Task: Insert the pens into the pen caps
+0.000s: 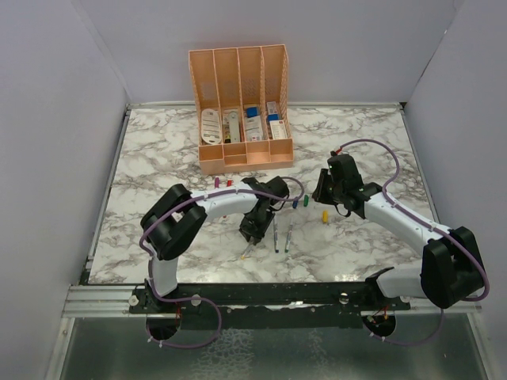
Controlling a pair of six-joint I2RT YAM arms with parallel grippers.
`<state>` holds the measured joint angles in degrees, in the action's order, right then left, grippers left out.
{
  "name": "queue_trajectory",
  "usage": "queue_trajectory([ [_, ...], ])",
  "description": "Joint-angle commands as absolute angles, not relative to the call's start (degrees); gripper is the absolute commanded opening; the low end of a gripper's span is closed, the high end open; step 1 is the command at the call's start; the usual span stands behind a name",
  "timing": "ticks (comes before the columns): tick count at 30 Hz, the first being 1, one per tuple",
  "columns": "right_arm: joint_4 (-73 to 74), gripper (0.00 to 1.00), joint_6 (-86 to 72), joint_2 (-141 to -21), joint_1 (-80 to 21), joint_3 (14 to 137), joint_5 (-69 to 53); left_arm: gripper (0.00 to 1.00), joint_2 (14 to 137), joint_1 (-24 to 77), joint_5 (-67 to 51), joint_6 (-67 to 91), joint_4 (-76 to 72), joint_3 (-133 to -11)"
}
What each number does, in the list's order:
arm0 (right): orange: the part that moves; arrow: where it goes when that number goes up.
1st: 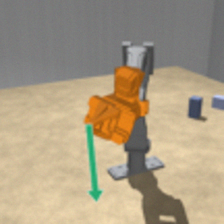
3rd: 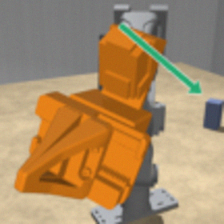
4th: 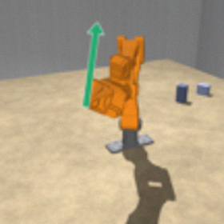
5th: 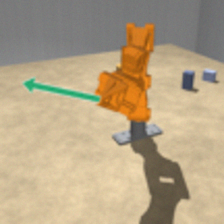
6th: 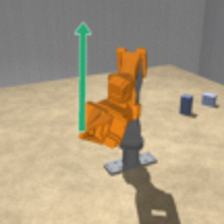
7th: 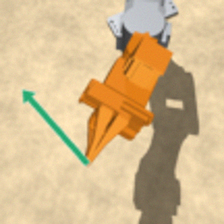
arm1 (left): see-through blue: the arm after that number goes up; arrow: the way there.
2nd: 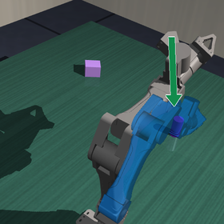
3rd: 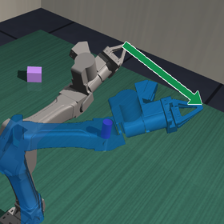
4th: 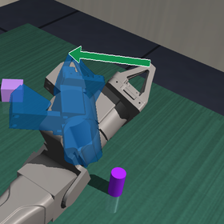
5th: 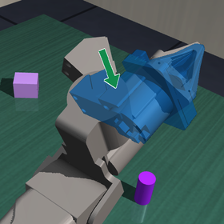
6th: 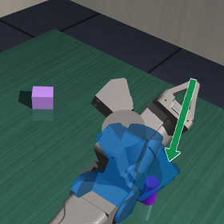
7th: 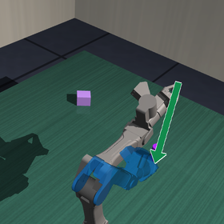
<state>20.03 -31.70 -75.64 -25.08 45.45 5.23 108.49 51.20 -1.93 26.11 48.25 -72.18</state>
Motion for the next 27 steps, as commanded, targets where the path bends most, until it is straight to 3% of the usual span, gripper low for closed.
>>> queue_trajectory([
  [1, 20.6, 0.25, -32.0, -76.2, -25.4, 46.1, 4.6, 0.3, 109.0, 52.1, -2.5, 26.7, 48.7, -69.1],
  [10, 21.0, 0.25, -31.6, -76.3, -25.4, 46.9, 4.9, 0.26, 112.1, 53.3, -1.7, 26.5, 48.5, -70.7],
  [16, 21.2, 0.25, -31.6, -76.4, -25.4, 46.8, 5.4, 0.0, 114.5, 53.3, 0.8, 27.1, 46.6, -69.7],
  [27, 22.2, 0.25, -33.1, -75.0, -25.4, 44.7, 10.2, 0.0, 112.1, 53.4, 3.3, 28.5, 42.3, -66.8],
])
